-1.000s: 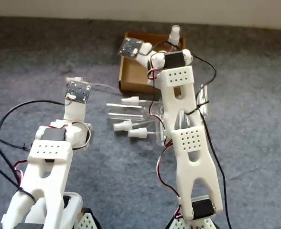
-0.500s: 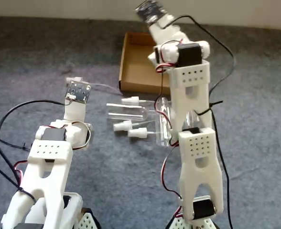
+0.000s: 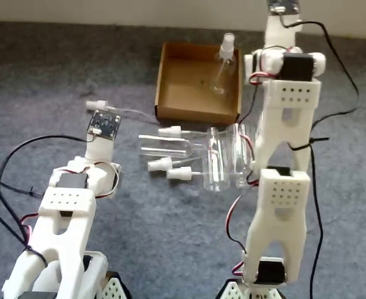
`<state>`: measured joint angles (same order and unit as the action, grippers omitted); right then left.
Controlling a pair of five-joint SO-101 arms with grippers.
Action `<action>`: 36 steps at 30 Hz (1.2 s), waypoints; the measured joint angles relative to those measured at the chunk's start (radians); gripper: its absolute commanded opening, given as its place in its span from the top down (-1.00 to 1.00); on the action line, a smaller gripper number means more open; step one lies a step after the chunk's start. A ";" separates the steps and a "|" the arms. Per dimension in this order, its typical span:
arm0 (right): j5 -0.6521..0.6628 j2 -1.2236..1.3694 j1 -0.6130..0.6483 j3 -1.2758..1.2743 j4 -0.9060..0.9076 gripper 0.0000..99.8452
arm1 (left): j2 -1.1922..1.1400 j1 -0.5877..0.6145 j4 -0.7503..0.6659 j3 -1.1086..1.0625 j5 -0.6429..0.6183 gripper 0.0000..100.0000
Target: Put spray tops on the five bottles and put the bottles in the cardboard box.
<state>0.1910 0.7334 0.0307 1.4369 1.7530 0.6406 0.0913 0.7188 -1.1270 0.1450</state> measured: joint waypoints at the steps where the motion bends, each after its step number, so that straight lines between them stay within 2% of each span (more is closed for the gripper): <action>1: 0.023 -0.041 -0.006 -0.068 0.000 0.55 | 0.000 0.000 -0.005 -0.002 0.023 0.69; 5: 0.066 -0.213 0.009 -0.368 0.000 0.55 | 0.000 0.000 -0.009 -0.068 0.133 0.69; 8: 0.074 -0.339 0.034 -0.571 -0.018 0.55 | 0.000 0.000 -0.009 -0.129 0.164 0.69; 13: 0.051 -0.559 0.077 -0.945 -0.262 0.54 | 0.014 0.058 -0.018 -0.181 0.169 0.69; 17: 0.028 -0.781 0.077 -1.402 -0.631 0.54 | 0.014 0.107 -0.018 -0.181 0.167 0.69; 21: 0.029 -0.985 0.080 -1.949 -1.215 0.43 | 0.014 0.114 -0.018 -0.181 0.167 0.69; 25: 0.066 -1.028 0.078 -2.380 -1.800 0.30 | 0.012 0.114 -0.018 -0.181 0.167 0.69; 27: 0.071 -0.994 0.078 -2.381 -1.938 0.30 | 0.012 0.114 -0.018 -0.181 0.167 0.69; 28: 0.072 -0.970 0.080 -2.344 -1.942 0.29 | 0.012 0.114 -0.018 -0.181 0.167 0.69; 32: 0.009 -0.809 0.080 -2.113 -1.803 0.29 | 0.012 0.114 -0.018 -0.181 0.167 0.69; 36: -0.018 -0.669 0.078 -1.893 -1.783 0.29 | 0.012 0.114 -0.018 -0.181 0.167 0.69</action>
<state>0.1726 0.0644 0.1089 -0.4565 -0.0299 0.6529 0.2048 0.7004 -1.3080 0.3122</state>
